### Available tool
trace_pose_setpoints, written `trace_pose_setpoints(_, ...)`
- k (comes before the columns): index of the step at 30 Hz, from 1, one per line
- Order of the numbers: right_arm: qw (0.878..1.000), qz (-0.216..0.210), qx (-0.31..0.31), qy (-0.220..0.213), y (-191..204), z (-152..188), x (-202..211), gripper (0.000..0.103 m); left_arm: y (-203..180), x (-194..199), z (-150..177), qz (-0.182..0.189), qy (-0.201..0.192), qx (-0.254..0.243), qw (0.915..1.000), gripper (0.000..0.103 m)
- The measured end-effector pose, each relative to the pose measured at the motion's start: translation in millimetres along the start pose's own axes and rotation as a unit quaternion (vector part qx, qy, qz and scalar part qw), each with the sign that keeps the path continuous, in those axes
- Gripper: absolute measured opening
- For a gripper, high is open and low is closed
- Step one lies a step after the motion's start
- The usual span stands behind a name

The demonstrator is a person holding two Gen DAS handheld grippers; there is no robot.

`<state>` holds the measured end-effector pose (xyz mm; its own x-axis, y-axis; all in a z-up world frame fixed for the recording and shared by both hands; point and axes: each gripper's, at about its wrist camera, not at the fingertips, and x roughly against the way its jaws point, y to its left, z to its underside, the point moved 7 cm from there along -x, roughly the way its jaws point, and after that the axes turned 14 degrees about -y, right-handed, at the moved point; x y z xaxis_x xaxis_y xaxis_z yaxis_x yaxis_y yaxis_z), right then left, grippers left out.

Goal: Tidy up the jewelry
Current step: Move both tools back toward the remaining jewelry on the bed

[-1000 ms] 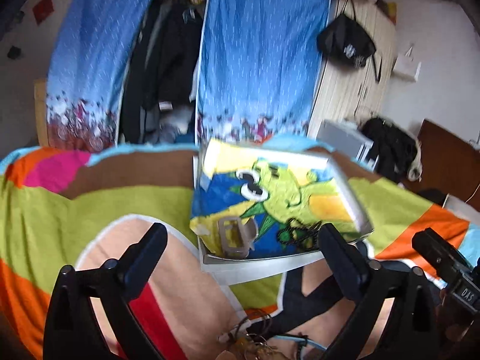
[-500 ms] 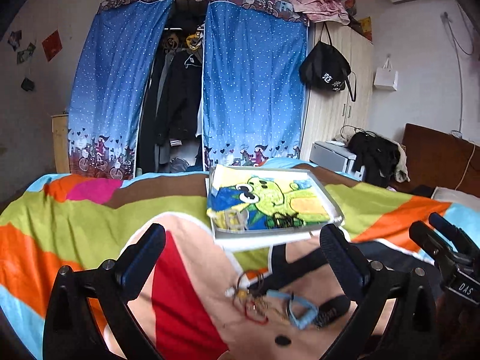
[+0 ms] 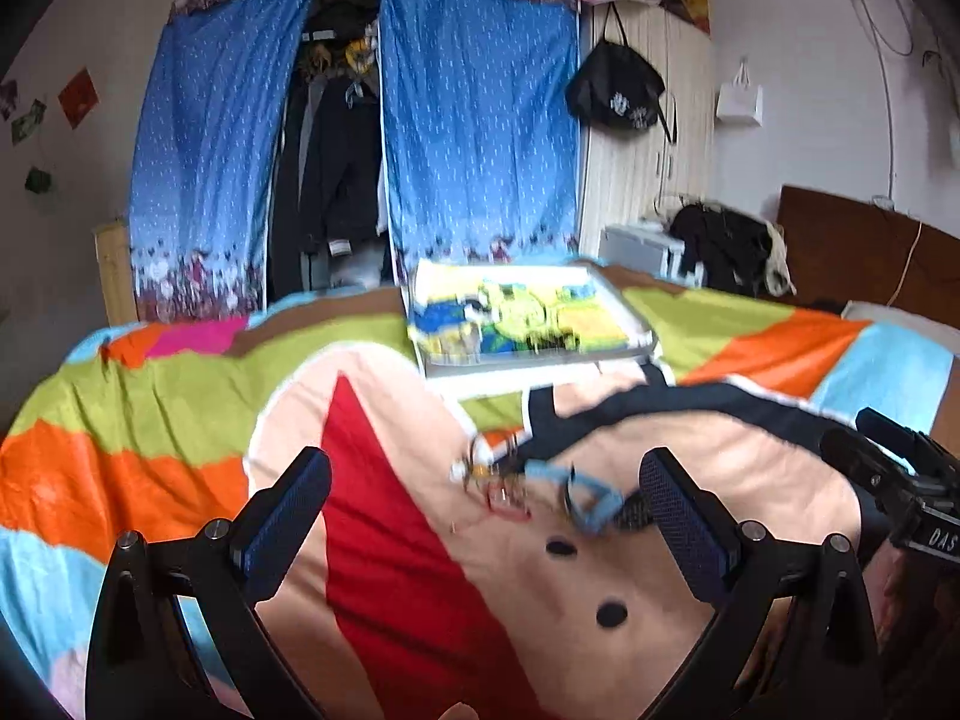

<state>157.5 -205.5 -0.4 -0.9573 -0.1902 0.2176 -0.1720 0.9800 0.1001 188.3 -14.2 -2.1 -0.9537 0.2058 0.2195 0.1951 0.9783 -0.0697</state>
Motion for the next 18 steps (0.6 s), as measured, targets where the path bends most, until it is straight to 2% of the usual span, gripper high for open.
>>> trace_pose_setpoints(4, 0.998, 0.012, -0.008, 0.054, -3, 21, -5, 0.103, -3, -6, 26, 0.003, 0.061, 0.001, 0.9981, 0.101)
trace_pose_setpoints(9, 0.993, 0.022, -0.025, 0.109, -10, 41, -19, 0.103, -1, -22, 55, -0.001, 0.139, 0.001, 0.9903, 0.101)
trace_pose_setpoints(14, 0.982, 0.025, -0.056, 0.181, -20, 64, -39, 0.103, 8, -45, 74, -0.001, 0.206, 0.026, 0.9782, 0.101)
trace_pose_setpoints(18, 0.97, 0.016, -0.098, 0.224, -32, 78, -54, 0.103, 15, -59, 82, 0.004, 0.237, 0.049, 0.9704, 0.101)
